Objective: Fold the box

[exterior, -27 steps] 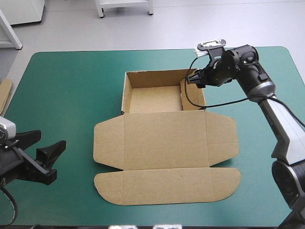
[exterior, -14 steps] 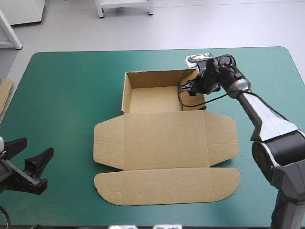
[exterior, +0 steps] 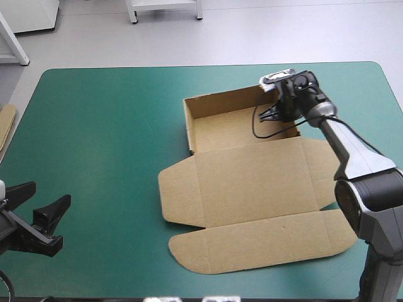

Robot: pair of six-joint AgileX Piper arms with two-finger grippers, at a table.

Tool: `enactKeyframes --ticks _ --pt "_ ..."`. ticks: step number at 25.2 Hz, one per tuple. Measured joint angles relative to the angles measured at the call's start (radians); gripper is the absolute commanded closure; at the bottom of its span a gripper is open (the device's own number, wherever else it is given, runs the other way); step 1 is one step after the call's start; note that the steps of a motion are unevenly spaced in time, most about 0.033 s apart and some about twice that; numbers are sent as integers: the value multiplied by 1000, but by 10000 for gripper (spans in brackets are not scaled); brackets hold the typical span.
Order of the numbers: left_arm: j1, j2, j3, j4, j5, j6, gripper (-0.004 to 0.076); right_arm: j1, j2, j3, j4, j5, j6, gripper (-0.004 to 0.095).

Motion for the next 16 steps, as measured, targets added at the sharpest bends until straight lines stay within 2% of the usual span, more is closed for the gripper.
enactKeyframes --ticks 6,10,16 --pt "0 0 0 0 0 0 248 -222 -47 0 -61 13 -68 927" --pt "0 0 1 0 0 0 248 -466 -49 0 -43 9 -166 927" --pt "0 0 1 0 0 0 248 -624 -33 0 7 -24 -250 927"
